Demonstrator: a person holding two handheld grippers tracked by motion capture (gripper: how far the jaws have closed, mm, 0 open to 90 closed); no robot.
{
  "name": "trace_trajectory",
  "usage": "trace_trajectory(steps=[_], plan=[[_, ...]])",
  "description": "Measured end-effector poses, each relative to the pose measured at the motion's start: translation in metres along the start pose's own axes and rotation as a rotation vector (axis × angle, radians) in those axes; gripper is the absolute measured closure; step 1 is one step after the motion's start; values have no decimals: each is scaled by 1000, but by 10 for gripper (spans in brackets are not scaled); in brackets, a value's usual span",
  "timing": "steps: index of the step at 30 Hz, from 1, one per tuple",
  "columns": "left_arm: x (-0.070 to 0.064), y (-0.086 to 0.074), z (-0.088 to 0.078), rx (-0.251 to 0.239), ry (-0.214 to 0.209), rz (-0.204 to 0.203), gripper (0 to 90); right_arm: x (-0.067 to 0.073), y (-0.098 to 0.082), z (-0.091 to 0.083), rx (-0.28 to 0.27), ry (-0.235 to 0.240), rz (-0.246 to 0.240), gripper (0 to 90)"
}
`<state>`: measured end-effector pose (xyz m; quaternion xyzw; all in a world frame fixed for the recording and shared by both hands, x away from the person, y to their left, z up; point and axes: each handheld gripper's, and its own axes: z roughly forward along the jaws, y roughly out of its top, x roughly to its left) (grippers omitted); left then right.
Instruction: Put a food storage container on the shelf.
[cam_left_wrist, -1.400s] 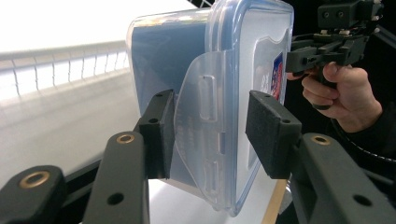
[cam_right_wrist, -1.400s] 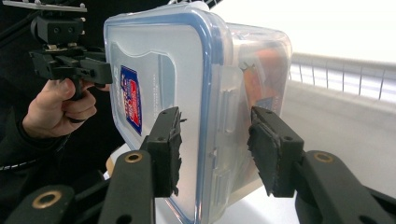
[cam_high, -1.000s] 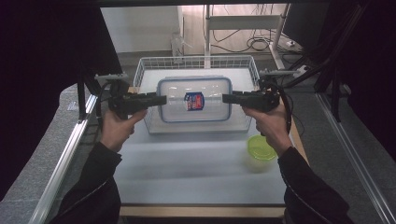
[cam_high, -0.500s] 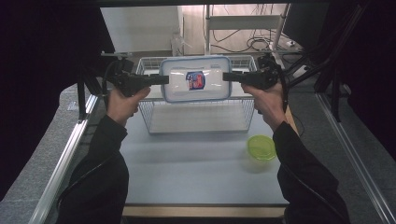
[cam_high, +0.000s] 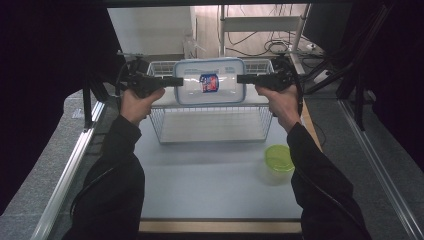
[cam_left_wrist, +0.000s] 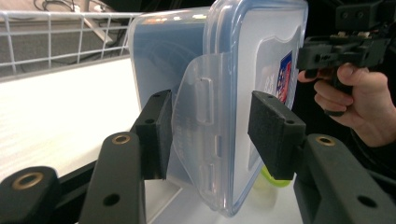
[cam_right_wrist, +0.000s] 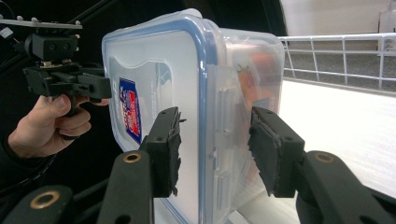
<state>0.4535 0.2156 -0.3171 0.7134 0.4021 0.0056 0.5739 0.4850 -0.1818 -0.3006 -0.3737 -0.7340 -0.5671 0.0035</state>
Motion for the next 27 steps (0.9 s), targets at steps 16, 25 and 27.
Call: trace_trajectory(steps=[16, 25, 27], plan=[[-8, -1, 7, 2, 88, 122, 453, -2, 1, 5, -3, -37, -33, 499], [-1, -6, 11, -3, 97, 112, 365, 4, -3, 14, 65, -151, -113, 509], [2, -5, 12, -12, 88, 95, 357, 0, -5, 14, 57, -137, -92, 516]])
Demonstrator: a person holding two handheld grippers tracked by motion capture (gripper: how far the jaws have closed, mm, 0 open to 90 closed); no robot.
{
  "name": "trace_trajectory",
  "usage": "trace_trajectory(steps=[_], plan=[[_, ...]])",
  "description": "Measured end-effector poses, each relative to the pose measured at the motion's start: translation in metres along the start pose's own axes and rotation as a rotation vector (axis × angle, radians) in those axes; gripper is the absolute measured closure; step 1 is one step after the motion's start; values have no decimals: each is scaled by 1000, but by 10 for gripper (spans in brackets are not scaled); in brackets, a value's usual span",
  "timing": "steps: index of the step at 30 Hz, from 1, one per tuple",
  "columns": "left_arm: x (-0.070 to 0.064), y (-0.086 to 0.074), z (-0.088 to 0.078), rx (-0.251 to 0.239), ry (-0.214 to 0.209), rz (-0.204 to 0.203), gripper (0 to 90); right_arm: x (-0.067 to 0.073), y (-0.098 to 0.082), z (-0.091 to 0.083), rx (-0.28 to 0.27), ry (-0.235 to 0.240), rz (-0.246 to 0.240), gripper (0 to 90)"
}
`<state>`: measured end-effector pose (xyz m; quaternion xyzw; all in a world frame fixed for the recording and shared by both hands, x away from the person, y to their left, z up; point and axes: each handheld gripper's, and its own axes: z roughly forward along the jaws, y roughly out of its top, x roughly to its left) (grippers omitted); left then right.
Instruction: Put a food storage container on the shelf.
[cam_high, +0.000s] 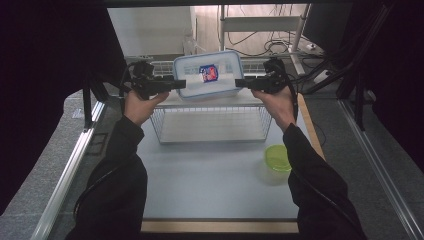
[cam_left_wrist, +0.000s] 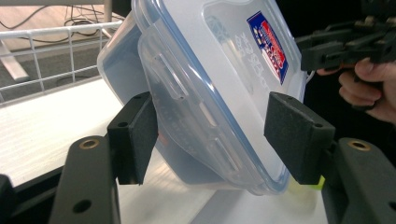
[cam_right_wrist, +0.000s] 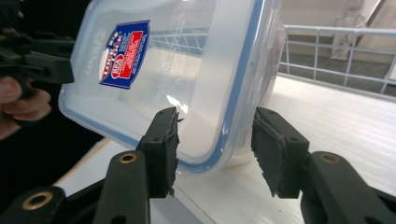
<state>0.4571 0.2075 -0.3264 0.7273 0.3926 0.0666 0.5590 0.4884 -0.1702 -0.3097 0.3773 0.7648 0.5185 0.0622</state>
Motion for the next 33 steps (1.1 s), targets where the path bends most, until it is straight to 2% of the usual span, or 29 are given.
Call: trace_trajectory(steps=[3, 5, 7, 8, 9, 11, 13, 14, 16, 19, 22, 23, 25, 26, 27, 29, 30, 32, 33], plan=[[1, 2, 2, 9, 10, 4, 332, -3, -1, 0, -8, 17, 17, 522], [0, 3, 3, 16, 32, 23, 306, -3, -1, 0, -2, 21, 20, 521], [-4, 2, 4, 26, 86, 83, 253, -3, -1, 0, -1, 24, 25, 516], [-6, 2, 6, 34, 113, 114, 199, -3, -1, 0, -9, 29, 33, 519], [-7, 1, 5, 21, 128, 118, 176, -4, -1, -1, -22, 30, 40, 548], [-8, 3, 5, 25, 126, 124, 169, -5, 0, -4, -43, 32, 42, 566], [-12, 1, 6, 56, 168, 180, 168, -5, 1, -5, -53, 42, 48, 566], [-13, 0, 6, 59, 171, 192, 167, -3, 1, -5, -40, 22, 28, 566], [-12, -2, 4, 54, 150, 190, 177, 0, 0, -6, -27, -12, -13, 566], [-13, -7, 1, 55, 140, 193, 241, 0, -3, -8, -37, -7, -11, 586], [-14, -10, 0, 66, 152, 195, 329, 3, -7, -6, -17, -14, -35, 634], [-13, -11, 0, 66, 165, 191, 355, 5, -9, -4, -4, -32, -53, 652], [-13, -12, 2, 68, 164, 172, 452, 9, -11, 2, 17, -76, -99, 692], [-12, -12, 3, 71, 183, 173, 479, 10, -11, 3, 20, -79, -105, 718], [-12, -11, 5, 74, 190, 172, 499, 12, -11, 6, 23, -102, -115, 757], [-12, -11, 5, 84, 206, 174, 537, 14, -10, 7, 28, -145, -139, 779], [-11, -11, 5, 80, 201, 167, 619, 14, -10, 8, 30, -150, -145, 782], [-10, -11, 6, 77, 191, 156, 631, 12, -10, 7, 27, -135, -134, 794], [-11, -11, 8, 83, 206, 163, 636, 12, -10, 7, 26, -137, -135, 794]])
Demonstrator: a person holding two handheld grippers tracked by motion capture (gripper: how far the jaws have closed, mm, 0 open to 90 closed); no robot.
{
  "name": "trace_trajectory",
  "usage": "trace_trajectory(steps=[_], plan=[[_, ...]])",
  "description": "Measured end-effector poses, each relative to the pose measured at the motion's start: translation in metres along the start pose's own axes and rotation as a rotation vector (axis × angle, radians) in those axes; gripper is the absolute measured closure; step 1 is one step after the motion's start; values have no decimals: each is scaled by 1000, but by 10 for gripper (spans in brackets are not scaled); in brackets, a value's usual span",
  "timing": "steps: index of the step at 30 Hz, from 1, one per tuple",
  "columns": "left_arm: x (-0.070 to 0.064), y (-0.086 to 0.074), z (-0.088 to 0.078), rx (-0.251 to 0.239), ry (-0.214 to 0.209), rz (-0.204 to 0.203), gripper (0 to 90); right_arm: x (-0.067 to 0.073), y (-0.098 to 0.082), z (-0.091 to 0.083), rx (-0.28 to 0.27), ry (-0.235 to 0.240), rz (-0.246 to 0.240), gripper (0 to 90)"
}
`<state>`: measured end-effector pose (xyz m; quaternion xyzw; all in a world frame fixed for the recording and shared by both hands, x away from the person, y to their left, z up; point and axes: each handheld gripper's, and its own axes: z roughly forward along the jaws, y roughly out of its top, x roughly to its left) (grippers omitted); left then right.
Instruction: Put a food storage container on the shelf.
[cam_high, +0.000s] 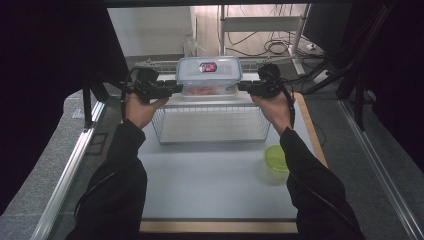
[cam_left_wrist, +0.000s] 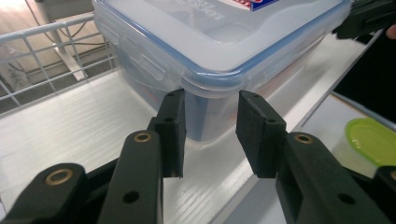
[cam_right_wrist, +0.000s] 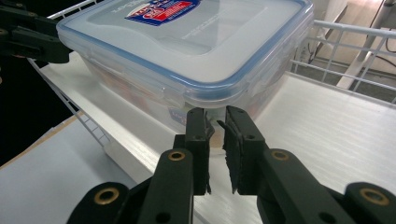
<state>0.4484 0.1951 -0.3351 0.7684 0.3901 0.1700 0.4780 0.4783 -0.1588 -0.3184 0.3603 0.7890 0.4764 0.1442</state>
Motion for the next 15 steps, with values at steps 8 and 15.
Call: trace_trajectory(steps=[8, 15], plan=[[-9, -7, -6, -35, 8, 25, 590, 2, -5, -8, -18, 0, 3, 794], [-25, -25, -18, -55, -30, 45, 485, 10, -21, -21, -23, 35, -37, 707]])
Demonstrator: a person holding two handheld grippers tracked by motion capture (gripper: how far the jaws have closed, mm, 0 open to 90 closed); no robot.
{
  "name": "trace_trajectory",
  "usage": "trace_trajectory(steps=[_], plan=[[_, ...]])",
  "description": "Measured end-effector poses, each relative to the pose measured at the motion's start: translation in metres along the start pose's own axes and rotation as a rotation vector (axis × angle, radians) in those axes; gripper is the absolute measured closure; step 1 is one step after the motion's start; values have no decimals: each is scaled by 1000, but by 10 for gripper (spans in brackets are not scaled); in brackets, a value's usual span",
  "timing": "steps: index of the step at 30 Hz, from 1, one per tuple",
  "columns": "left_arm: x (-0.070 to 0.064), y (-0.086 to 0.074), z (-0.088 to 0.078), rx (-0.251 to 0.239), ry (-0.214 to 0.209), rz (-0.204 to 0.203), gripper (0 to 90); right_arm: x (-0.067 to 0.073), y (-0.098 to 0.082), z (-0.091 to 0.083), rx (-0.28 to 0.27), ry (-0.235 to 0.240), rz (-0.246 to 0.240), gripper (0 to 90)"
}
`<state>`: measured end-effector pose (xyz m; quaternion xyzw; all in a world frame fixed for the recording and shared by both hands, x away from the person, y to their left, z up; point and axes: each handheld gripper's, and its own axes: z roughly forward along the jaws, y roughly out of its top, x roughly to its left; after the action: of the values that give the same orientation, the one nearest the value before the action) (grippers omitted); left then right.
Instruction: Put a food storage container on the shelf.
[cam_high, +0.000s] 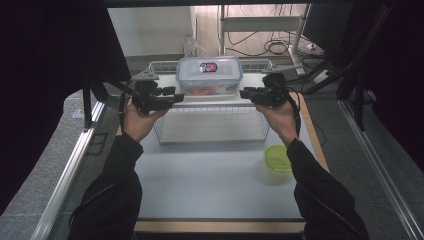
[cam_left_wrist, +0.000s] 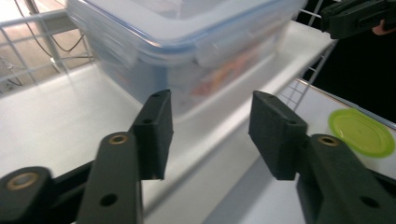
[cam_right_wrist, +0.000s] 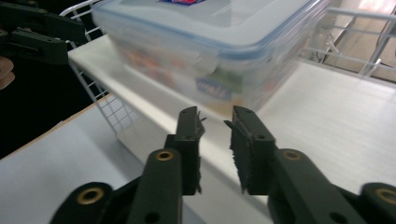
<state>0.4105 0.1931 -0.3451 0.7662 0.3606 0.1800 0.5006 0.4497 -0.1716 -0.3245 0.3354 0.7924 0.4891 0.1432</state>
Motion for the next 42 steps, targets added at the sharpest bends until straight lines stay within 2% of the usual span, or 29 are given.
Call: trace_trajectory(steps=[9, 15, 18, 25, 30, 34, 38, 40, 42], plan=[[-29, -26, -14, 11, -32, 36, 327, 18, -25, -12, -12, 20, -70, 463], [-45, -44, -17, -3, -75, 22, 251, 33, -38, -21, -13, 20, -123, 354], [-54, -54, -18, 7, -72, 39, 212, 43, -47, -24, -7, 11, -161, 283], [-72, -73, -23, 33, -45, 79, 143, 56, -66, -26, -7, 8, -192, 171], [-80, -91, -29, 32, -39, 63, 111, 59, -83, -32, -19, 18, -181, 112], [-85, -107, -32, 31, -36, 45, 88, 60, -98, -36, -2, 20, -171, 84], [-92, -124, -34, 45, -24, 65, 76, 58, -112, -41, -3, 38, -144, 77], [-97, -132, -37, 42, -22, 81, 76, 58, -120, -43, 0, 43, -109, 74], [-101, -140, -40, 36, -18, 86, 74, 58, -129, -45, 8, 44, -100, 60]])
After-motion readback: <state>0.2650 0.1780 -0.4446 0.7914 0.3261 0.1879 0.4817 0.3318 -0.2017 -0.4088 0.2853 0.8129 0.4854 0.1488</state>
